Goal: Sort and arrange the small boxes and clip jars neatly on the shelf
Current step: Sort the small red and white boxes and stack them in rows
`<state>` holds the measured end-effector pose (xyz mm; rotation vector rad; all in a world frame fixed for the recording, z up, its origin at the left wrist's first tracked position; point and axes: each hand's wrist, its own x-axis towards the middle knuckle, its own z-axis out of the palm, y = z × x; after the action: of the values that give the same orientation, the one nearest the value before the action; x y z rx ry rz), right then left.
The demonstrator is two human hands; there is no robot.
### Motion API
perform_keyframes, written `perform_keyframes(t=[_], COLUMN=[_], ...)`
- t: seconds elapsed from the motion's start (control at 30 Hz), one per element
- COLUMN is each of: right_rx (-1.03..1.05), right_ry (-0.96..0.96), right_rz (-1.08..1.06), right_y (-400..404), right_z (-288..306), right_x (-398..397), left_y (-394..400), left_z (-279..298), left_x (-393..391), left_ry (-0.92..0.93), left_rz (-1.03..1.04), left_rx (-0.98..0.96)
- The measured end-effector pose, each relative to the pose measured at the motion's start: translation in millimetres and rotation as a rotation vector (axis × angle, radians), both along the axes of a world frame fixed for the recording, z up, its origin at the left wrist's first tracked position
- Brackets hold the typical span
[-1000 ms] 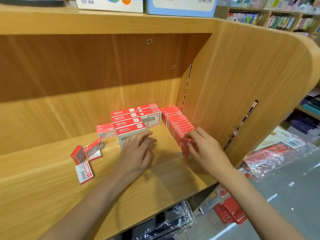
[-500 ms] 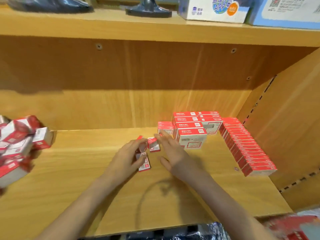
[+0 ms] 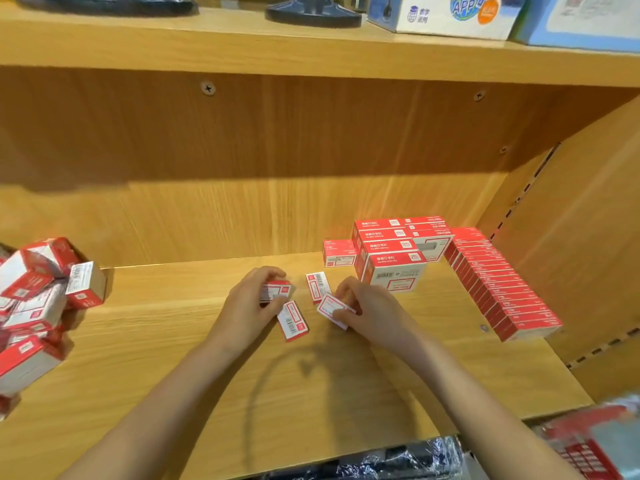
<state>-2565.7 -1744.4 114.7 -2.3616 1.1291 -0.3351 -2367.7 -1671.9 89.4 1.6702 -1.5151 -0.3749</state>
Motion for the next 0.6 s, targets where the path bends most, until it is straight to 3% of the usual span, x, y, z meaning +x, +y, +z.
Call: perform_keyframes(t=[0.1,0.27,0.33,0.43,0.53,0.6], right_rx=[-0.166,-0.435,-0.449,-0.258,-0.182,-0.142], right_ry=[-0.004,0.202,0.145,0.04,-0.012,0.065], right_rz=[-0.056,-0.185,-0.166,-0.123,-0.039,0.037], right_y=[1.8,5.7,0.3,-9.9,-20.8,-16.0], right_z=[-1.9,-10.1,-13.5,-2.1,13.7,24.9], right_x=[14.9,52.7,59.4,61.8,49.8,32.1], left_y=[3.0,10.5,13.8,16.2,16.6,16.1], left_z=[-2.8,-1.3,-1.7,-4.3,-0.1,6.7], left_x=[8.1,19.1,23.0,28.5,34.8,35.6], left_ry=[-0.055,-0.103,-0.105,-0.132,-0.033,0.077], left_rz=[0.016,0.005,-0.007,0.053,0.067,-0.047], left_rx=[-0.017,0.03,0.054,0.072,0.053,0.069])
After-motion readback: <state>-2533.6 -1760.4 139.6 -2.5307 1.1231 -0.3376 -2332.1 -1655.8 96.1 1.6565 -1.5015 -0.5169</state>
